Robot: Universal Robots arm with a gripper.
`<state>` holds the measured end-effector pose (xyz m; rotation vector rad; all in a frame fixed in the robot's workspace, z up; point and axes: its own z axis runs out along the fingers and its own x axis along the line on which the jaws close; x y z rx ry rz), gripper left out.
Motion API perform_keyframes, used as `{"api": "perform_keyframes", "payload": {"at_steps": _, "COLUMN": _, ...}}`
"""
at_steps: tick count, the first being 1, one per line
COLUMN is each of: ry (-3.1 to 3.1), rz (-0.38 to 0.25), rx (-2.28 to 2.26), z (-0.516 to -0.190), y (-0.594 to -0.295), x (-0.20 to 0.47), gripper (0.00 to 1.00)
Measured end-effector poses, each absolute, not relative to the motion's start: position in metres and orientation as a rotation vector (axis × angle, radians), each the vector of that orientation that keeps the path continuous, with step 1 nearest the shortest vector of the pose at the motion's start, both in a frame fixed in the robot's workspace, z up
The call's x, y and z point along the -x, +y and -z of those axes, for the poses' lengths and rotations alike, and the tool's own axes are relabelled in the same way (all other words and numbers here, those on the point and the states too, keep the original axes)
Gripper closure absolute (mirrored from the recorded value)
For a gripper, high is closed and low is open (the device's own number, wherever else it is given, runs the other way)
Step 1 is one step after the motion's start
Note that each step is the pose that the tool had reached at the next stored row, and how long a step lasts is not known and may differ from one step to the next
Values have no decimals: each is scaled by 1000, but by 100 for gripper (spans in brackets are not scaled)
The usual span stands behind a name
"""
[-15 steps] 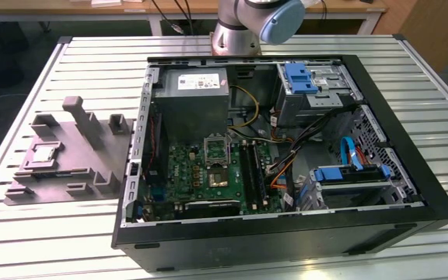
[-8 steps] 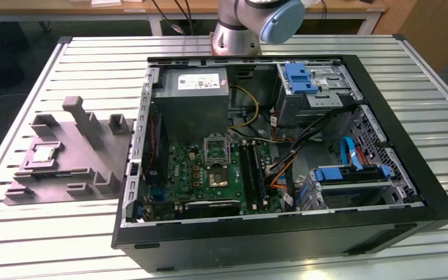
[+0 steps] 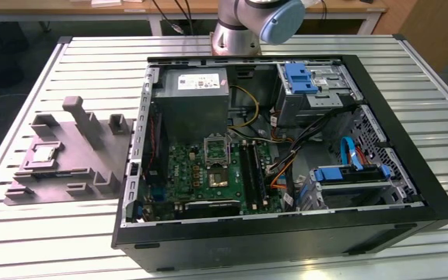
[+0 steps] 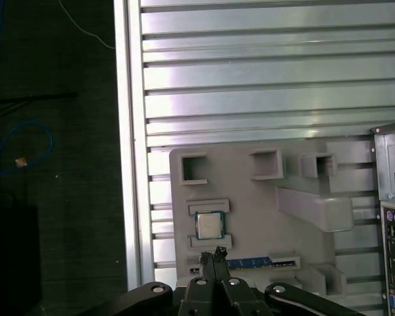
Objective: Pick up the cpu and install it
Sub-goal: 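Reach for the cpu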
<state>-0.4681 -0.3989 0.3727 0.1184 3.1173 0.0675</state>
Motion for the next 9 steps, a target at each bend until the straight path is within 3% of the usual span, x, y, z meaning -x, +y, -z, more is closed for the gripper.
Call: {"api": "perform_keyframes", "payload": {"at_steps": 9, "ry": 3117, "rz": -68, "rx": -118, "z": -373, "y": -399, "x": 466, "gripper": 89}}
